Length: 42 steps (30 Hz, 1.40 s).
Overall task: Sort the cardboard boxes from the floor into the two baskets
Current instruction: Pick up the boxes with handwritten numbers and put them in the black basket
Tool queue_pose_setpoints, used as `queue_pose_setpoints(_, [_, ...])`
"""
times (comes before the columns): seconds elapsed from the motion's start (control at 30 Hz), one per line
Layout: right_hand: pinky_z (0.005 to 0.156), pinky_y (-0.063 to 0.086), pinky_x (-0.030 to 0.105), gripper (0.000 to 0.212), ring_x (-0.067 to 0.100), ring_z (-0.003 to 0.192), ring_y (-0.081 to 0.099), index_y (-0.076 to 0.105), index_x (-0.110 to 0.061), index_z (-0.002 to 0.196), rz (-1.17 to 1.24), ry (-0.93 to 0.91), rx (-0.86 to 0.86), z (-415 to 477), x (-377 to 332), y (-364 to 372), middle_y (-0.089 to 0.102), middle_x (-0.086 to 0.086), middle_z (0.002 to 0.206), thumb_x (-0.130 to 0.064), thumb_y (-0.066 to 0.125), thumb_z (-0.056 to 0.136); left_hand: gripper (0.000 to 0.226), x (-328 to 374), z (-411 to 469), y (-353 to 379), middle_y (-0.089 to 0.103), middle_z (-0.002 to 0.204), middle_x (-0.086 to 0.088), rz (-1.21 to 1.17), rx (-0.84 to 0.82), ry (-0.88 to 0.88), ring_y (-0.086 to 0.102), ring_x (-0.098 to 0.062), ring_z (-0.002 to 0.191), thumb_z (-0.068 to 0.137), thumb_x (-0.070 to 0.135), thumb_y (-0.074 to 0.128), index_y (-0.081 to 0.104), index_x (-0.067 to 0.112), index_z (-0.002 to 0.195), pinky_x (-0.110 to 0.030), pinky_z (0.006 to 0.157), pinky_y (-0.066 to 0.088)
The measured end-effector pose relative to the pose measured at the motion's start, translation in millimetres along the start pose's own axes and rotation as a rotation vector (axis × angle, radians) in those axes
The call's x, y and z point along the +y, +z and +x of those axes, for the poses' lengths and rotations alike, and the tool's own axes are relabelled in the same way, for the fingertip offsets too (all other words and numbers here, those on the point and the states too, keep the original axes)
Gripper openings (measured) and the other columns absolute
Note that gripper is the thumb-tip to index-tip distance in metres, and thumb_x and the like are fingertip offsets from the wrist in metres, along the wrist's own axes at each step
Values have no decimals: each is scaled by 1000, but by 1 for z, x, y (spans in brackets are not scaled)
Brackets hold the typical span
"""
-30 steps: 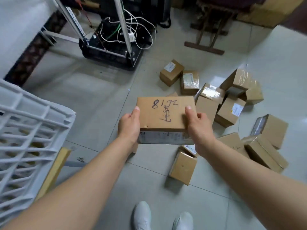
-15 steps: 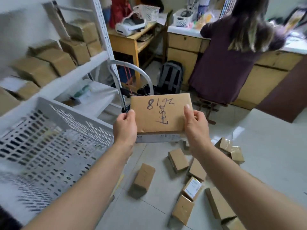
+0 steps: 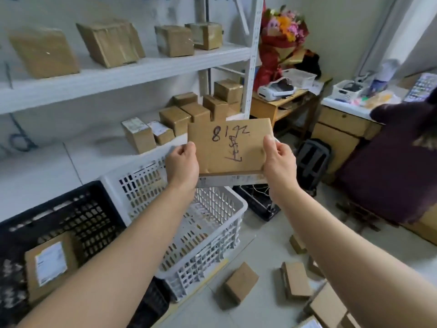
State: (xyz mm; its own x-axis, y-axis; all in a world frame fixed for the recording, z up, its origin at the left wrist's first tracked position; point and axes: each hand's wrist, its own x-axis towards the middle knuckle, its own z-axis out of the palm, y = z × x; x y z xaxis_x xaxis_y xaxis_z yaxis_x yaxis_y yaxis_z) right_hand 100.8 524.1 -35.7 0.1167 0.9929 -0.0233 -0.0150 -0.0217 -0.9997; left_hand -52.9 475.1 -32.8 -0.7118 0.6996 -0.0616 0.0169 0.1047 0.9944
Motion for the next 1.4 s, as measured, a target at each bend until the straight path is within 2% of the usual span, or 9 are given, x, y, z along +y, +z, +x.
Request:
queue_pose_setpoints(0.13, [57, 44, 19, 32, 7, 81, 58, 54, -14, 113, 3, -3, -224, -12, -2, 49, 61, -3, 96, -41, 48, 96, 26, 2, 3, -53, 56, 77, -2, -34, 183, -14, 53, -19, 74, 96, 28, 45, 53, 19, 73, -31, 66, 39])
queue_pose_setpoints(0.3, [64, 45, 21, 22, 9, 86, 58, 54, -19, 106, 2, 14, -468, -30, 8, 100, 61, -3, 95, -38, 47, 98, 21, -6, -4, -107, 61, 84, -1, -24, 378, -56, 56, -17, 77, 96, 28, 47, 60, 11, 95, -29, 67, 43])
queue_pose_setpoints(0.6, [65, 40, 16, 35, 8, 90, 57, 59, -16, 121, -71, 12, -822, -79, 37, 180, 61, -6, 99, -38, 45, 99, 15, -38, -42, -186, 56, 83, 5, -62, 693, -191, 53, -10, 75, 99, 27, 44, 55, 17, 96, -28, 69, 43])
queue_pose_setpoints(0.7, [68, 41, 17, 35, 8, 90, 56, 59, -15, 123, -102, 12, -926, -99, 45, 204, 59, -8, 98, -37, 44, 99, 18, -48, -50, -212, 57, 84, 3, -102, 770, -250, 56, -15, 81, 99, 26, 45, 53, 22, 84, -30, 72, 49])
queue_pose_setpoints(0.83, [78, 43, 23, 37, 11, 93, 56, 59, -15, 124, -144, 8, -989, -119, 58, 240, 61, -3, 105, -38, 44, 99, 15, -64, -45, -245, 63, 97, -4, -155, 825, -310, 60, -25, 98, 96, 26, 49, 55, 24, 82, -47, 92, 51])
queue_pose_setpoints(1.03, [81, 42, 27, 42, 16, 101, 54, 58, -14, 128, -224, 44, -1024, -141, 82, 298, 62, 0, 114, -40, 44, 99, 12, -90, -19, -300, 64, 95, -6, -191, 830, -354, 58, -20, 81, 95, 21, 51, 60, 13, 94, -29, 62, 46])
queue_pose_setpoints(1.13, [82, 39, 29, 43, 17, 100, 53, 59, -14, 128, -272, 45, -1037, -150, 96, 330, 60, 0, 111, -42, 45, 98, 11, -106, -7, -324, 63, 91, -5, -245, 810, -439, 61, -23, 86, 95, 15, 52, 57, 14, 85, -35, 74, 54])
queue_pose_setpoints(1.27, [82, 40, 29, 43, 17, 100, 54, 60, -16, 126, -385, 54, -1067, -164, 119, 365, 61, 1, 113, -44, 46, 97, 22, -137, 2, -350, 63, 107, -12, -372, 739, -591, 62, -21, 84, 95, 11, 52, 55, 7, 116, -35, 69, 54])
queue_pose_setpoints(1.4, [80, 42, 29, 42, 17, 96, 55, 59, -15, 121, -501, 51, -1132, -177, 143, 392, 59, 0, 104, -46, 46, 97, 32, -166, 4, -365, 59, 121, -17, -399, 782, -712, 58, -31, 109, 92, 9, 55, 54, 3, 124, -42, 78, 54])
